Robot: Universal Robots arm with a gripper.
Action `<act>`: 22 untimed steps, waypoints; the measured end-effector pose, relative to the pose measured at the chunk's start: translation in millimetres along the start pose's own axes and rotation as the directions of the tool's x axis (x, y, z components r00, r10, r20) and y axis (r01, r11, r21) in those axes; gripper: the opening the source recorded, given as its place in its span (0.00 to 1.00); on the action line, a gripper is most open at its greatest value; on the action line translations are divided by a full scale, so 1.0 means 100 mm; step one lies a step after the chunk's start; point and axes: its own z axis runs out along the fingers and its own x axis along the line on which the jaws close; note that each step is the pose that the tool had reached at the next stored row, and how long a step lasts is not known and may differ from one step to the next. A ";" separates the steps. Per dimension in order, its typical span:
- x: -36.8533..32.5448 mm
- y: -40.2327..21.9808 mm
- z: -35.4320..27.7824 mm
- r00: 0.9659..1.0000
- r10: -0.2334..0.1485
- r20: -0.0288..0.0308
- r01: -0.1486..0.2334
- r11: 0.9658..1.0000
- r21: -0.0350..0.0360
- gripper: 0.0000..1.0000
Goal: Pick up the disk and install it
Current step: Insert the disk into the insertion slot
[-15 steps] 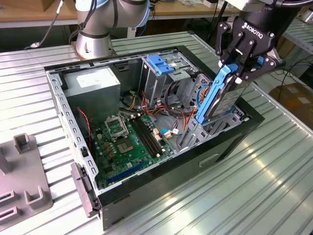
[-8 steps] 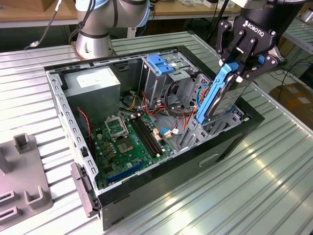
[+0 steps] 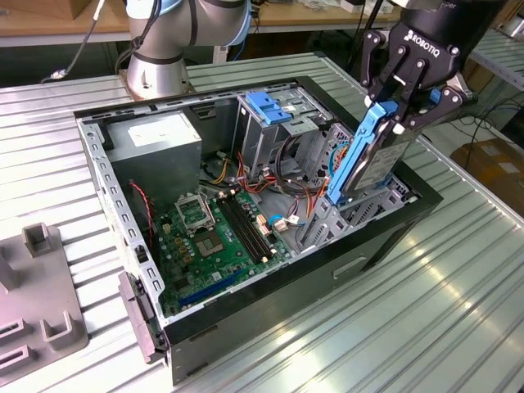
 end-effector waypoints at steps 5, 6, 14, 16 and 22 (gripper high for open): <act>-0.014 0.001 0.013 1.000 0.000 -0.013 0.000 1.000 0.001 0.37; -0.014 0.001 0.020 1.000 0.000 -0.015 0.000 1.000 0.001 0.37; -0.017 0.002 0.087 1.000 0.000 -0.017 0.000 1.000 0.000 0.37; -0.017 0.002 0.115 1.000 0.000 -0.016 0.000 1.000 0.000 0.37; -0.018 0.001 0.127 1.000 0.000 -0.016 0.000 1.000 0.000 0.37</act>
